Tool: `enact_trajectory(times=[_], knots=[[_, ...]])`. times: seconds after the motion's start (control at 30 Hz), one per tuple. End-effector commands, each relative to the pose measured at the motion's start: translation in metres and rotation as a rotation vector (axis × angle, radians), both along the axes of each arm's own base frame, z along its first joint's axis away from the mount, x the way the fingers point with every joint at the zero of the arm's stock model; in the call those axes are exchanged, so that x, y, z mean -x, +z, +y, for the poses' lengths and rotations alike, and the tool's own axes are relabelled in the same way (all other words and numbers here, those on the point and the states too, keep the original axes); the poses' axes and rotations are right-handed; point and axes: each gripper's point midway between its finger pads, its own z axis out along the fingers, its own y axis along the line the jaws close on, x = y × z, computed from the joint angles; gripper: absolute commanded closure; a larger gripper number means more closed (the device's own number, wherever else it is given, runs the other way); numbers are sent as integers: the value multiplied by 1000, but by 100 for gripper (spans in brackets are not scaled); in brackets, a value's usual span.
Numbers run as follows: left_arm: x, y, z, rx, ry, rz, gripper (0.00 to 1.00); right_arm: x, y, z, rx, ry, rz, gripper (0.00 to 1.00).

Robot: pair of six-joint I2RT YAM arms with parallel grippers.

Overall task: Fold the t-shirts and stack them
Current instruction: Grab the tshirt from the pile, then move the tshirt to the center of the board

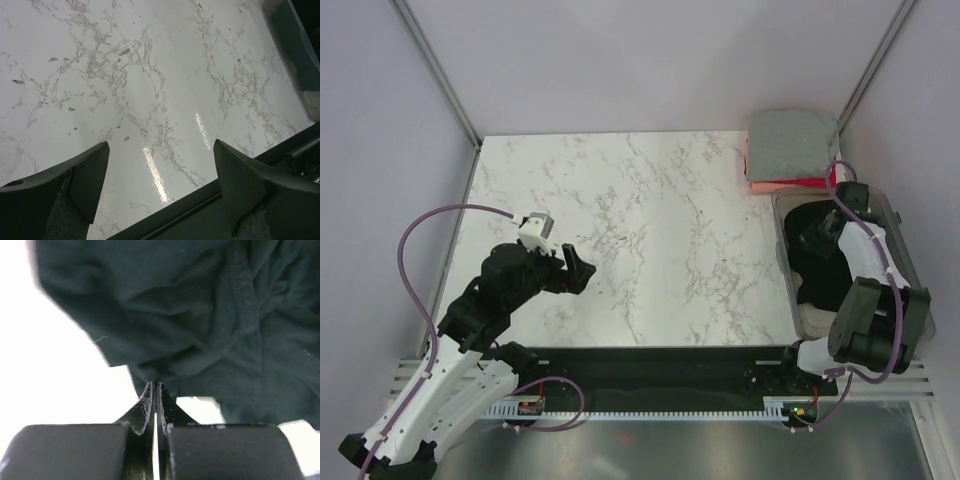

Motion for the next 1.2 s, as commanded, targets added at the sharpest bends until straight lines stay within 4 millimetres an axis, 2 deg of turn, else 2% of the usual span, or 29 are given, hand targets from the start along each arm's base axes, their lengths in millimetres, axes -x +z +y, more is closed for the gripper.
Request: enact_trajectory(times=[0.0, 0.03, 0.07, 0.1, 0.13, 0.17, 0.2, 0.23, 0.27, 0.3, 0.33, 0.37, 0.4, 0.43, 0.47, 0.57, 0.6, 0.67, 0.7, 0.77, 0.8, 0.83, 0.87, 0.93, 1.0, 1.03, 1.1, 1.13, 1.17], knots=[[1, 17, 14, -27, 46, -51, 9, -41, 128, 5, 60, 30, -312, 100], [2, 19, 18, -25, 64, -55, 9, -48, 155, 30, 61, 103, -362, 100], [4, 19, 23, -20, 83, -70, 9, -60, 212, 49, 71, 162, -489, 100], [2, 19, 30, -20, 127, -79, 8, -63, 246, 75, 55, 239, -575, 100], [2, 19, 33, -16, 148, -86, 8, -62, 277, 130, 18, 378, -652, 100], [1, 20, 37, -18, 168, -95, 8, -60, 307, 158, -9, 446, -722, 100], [1, 22, 41, -14, 192, -106, 8, -53, 366, 192, -70, 544, -860, 100], [0, 22, 43, -18, 199, -109, 8, -33, 395, 241, -146, 682, -928, 100], [0, 22, 44, -17, 205, -111, 8, -20, 431, 265, -190, 762, -1027, 100], [0, 22, 44, -21, 207, -109, 9, -1, 478, 283, -228, 828, -1153, 100], [0, 22, 45, -24, 207, -109, 9, 17, 500, 299, -278, 874, -1212, 100], [0, 22, 46, -25, 211, -109, 9, 22, 523, 298, -299, 860, -1285, 100], [1, 22, 46, -25, 212, -111, 9, 24, 537, 292, -290, 838, -1330, 100], [1, 23, 46, -22, 215, -113, 10, 22, 541, 289, -267, 823, -1345, 100], [1, 23, 47, -22, 216, -117, 10, 16, 541, 285, -239, 791, -1347, 100], [4, 27, 51, -8, 228, -135, 10, -12, 500, 286, -176, 755, -1226, 100], [4, 28, 53, -5, 241, -141, 10, -26, 464, 290, -159, 753, -1136, 100], [5, 30, 56, 0, 254, -151, 10, -42, 421, 292, -144, 729, -1038, 100], [5, 30, 56, 1, 257, -152, 10, -48, 378, 297, -138, 743, -948, 100], [6, 30, 57, 3, 258, -152, 10, -49, 349, 299, -150, 738, -903, 100], [5, 31, 57, 2, 259, -154, 10, -41, 320, 301, -183, 751, -851, 100], [5, 30, 57, 1, 260, -149, 10, -37, 312, 304, -207, 760, -850, 100], [5, 30, 57, 1, 260, -148, 10, -36, 287, 307, -228, 762, -823, 100], [4, 30, 57, 0, 265, -148, 11, -19, 281, 318, -307, 785, -824, 100], [4, 32, 59, 2, 275, -154, 12, -9, 261, 336, -344, 810, -799, 100], [4, 32, 60, 2, 277, -155, 13, 10, 256, 361, -371, 877, -784, 100], [5, 35, 62, 7, 284, -166, 14, 23, 248, 394, -376, 932, -767, 100], [7, 39, 63, 17, 286, -181, 14, 45, 248, 421, -375, 991, -767, 100], [8, 40, 64, 23, 290, -188, 14, 54, 261, 437, -381, 1017, -791, 100]])
